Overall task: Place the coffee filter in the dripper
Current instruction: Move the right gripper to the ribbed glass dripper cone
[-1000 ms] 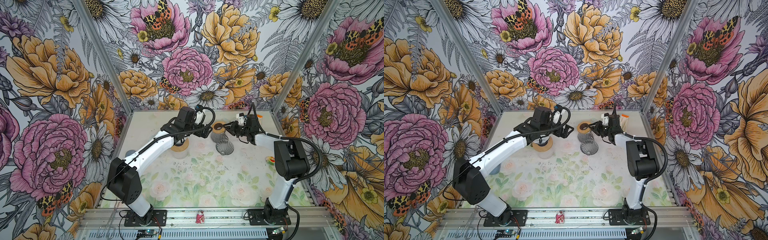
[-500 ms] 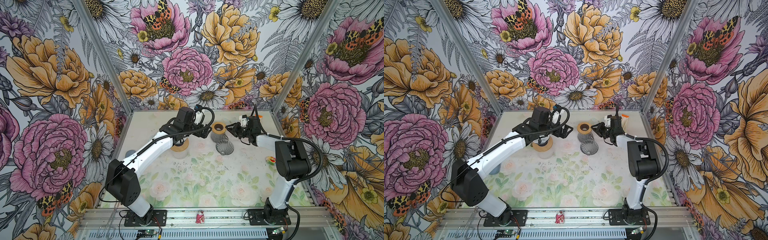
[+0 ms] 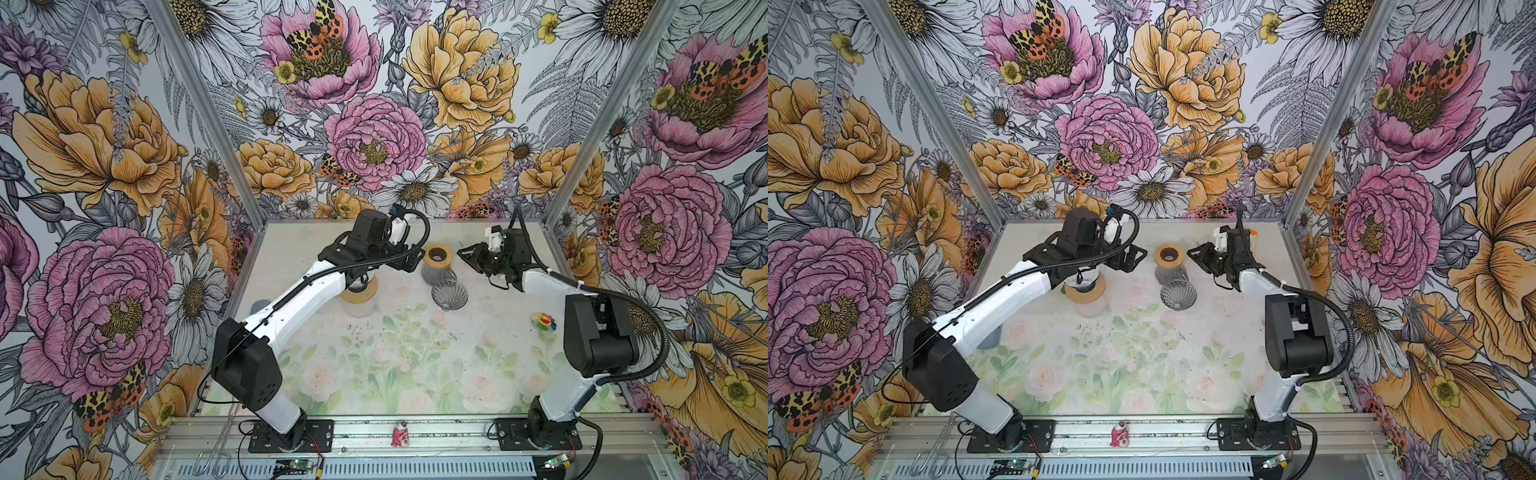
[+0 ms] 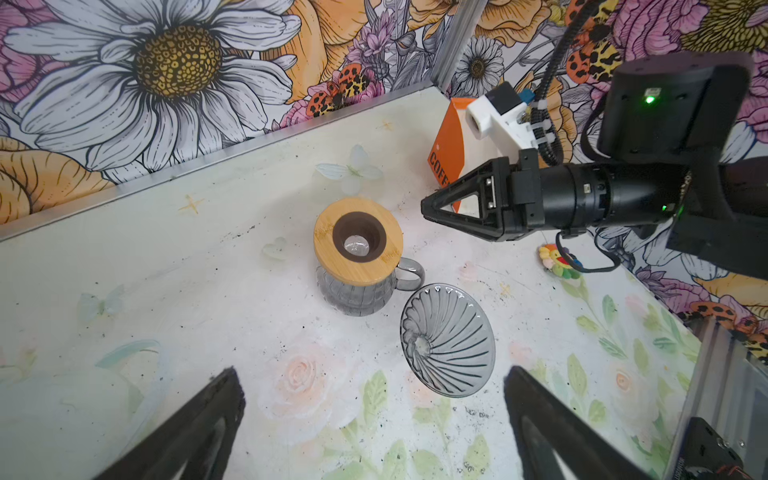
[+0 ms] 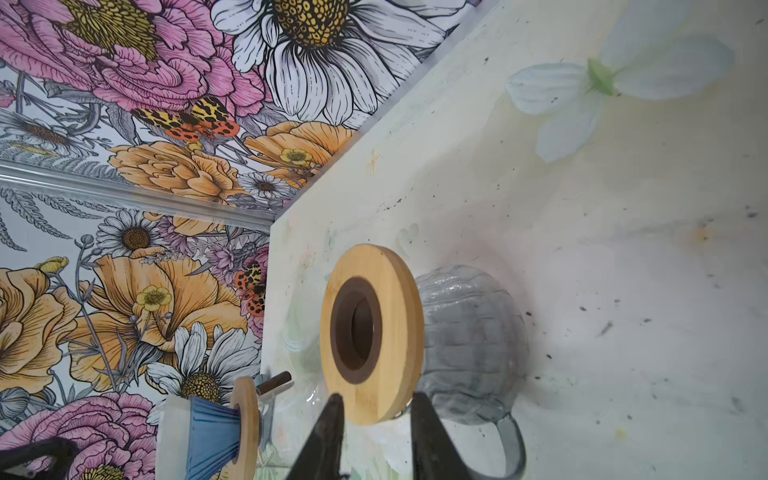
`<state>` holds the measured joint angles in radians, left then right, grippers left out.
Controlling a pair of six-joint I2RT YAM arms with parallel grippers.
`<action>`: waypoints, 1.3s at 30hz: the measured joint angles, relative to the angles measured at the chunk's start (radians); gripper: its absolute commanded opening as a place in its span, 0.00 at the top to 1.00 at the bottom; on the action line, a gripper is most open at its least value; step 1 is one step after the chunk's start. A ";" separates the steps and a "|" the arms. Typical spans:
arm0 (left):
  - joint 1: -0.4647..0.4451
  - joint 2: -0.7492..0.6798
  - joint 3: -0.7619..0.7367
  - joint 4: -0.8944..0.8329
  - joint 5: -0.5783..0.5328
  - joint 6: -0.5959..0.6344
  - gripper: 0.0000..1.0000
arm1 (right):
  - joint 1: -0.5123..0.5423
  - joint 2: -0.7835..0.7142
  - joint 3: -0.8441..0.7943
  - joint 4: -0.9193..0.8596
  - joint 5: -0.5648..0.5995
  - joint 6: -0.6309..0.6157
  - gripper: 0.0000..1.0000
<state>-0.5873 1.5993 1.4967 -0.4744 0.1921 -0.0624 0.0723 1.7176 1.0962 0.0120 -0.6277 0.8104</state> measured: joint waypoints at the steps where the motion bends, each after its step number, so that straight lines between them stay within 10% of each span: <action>1: 0.000 0.000 0.012 0.000 0.000 0.005 0.01 | 0.000 -0.015 0.001 -0.019 0.005 -0.014 0.66; 20: 0.000 -0.012 -0.023 0.000 0.026 0.069 0.01 | 0.069 -0.213 0.075 -0.525 0.215 -0.272 0.64; 39: -0.021 -0.073 -0.176 -0.017 0.025 0.020 0.01 | 0.151 -0.164 0.032 -0.668 0.284 -0.350 0.56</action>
<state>-0.6086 1.5261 1.3209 -0.4911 0.2169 -0.0422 0.2230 1.5539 1.1282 -0.6559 -0.3435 0.4603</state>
